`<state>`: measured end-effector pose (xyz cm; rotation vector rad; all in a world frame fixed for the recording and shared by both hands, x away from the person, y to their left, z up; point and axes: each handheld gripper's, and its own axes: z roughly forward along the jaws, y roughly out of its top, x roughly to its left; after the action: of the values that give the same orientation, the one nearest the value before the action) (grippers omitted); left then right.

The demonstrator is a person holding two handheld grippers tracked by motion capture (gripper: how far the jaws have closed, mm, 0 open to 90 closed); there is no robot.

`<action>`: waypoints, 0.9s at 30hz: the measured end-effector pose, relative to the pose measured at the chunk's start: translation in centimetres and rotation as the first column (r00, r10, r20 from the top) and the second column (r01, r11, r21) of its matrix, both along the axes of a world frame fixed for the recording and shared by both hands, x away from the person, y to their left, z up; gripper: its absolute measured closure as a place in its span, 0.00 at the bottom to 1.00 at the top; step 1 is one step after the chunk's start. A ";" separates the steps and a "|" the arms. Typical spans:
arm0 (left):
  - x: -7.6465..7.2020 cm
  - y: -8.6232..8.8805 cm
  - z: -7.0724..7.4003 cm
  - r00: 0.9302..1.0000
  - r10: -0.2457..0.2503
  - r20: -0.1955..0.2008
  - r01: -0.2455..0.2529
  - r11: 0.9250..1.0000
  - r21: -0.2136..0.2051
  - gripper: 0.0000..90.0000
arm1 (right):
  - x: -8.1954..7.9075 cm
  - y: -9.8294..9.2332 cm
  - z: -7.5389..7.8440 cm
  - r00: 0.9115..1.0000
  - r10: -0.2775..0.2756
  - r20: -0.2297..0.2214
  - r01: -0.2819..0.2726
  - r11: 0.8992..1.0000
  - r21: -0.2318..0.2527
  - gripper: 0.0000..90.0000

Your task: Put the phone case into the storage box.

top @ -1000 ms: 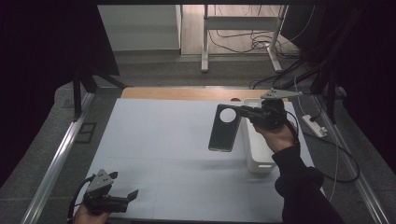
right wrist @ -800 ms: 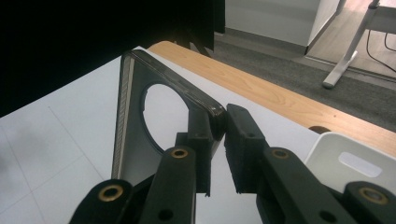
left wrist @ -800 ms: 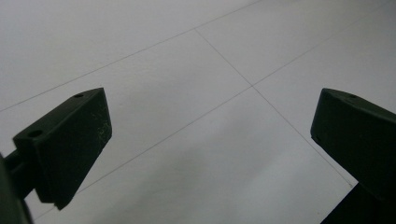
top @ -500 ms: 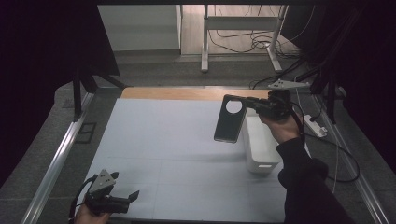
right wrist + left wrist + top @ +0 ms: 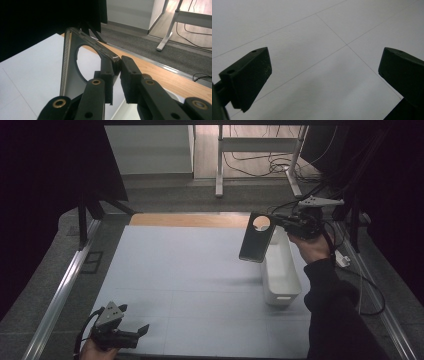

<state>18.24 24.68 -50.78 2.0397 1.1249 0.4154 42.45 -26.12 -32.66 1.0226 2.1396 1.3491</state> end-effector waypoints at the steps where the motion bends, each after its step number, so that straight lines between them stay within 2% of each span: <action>1: 0.0 0.0 0.0 1.000 -0.001 -0.001 0.001 1.000 0.000 0.00 | 0.1 -0.1 0.1 1.000 -0.003 0.003 0.003 1.000 -0.001 0.89; 13: 0.1 0.2 0.0 1.000 0.004 -0.007 -0.004 1.000 -0.017 0.00 | 1.4 -1.2 0.8 1.000 -0.007 0.024 0.007 1.000 -0.022 0.89; 27: 0.1 0.2 -0.1 1.000 0.003 -0.011 -0.004 1.000 -0.019 0.00 | 3.5 -2.9 1.0 0.998 -0.042 0.045 0.044 0.997 -0.057 0.89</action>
<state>18.35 24.86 -50.83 2.0258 1.1349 0.3947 45.94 -29.05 -31.64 1.0011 2.0998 1.2701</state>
